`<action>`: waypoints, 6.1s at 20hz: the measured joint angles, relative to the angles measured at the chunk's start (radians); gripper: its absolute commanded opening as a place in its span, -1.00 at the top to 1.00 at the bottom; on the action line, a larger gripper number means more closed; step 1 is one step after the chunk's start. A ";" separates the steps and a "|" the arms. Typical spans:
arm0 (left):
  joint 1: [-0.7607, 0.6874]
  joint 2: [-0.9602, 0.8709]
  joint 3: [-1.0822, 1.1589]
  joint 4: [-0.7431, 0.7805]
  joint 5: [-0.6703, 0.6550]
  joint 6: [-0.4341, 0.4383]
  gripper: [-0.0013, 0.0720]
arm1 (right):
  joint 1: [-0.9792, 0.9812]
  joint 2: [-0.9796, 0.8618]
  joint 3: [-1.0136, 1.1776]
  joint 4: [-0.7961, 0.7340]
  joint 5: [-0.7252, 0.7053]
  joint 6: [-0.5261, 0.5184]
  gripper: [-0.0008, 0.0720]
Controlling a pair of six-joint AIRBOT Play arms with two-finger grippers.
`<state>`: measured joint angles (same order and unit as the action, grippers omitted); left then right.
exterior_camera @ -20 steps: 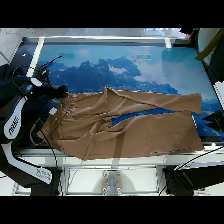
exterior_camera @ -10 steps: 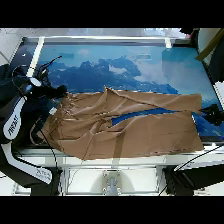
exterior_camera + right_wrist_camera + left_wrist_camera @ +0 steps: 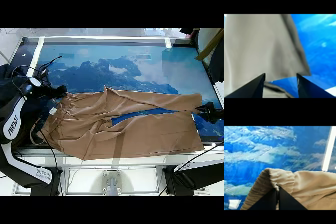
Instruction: Fold the clothes and pants, and hang the long-sleeved shirts on hangers.
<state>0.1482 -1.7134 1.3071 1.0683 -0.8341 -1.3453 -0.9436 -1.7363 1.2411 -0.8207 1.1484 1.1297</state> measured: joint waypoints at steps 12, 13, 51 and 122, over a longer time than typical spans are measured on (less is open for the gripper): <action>0.000 0.001 0.000 0.003 -0.019 0.000 0.92 | -0.095 0.057 -0.069 -0.036 0.008 -0.013 -0.24; 0.000 0.001 0.000 0.003 -0.019 0.000 0.93 | -0.087 0.053 -0.079 -0.029 -0.013 -0.016 -0.24; 0.142 0.144 -0.001 0.008 0.147 -0.116 0.93 | 0.284 0.110 0.104 0.161 -0.409 0.116 0.92; 0.604 0.601 -0.883 -0.366 0.060 0.101 0.92 | -0.121 0.481 -0.015 -0.076 0.280 -0.156 -0.13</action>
<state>0.7525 -1.1126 0.4236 0.7021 -0.7742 -1.2446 -1.0641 -1.2549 1.2259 -0.8967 1.4281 0.9741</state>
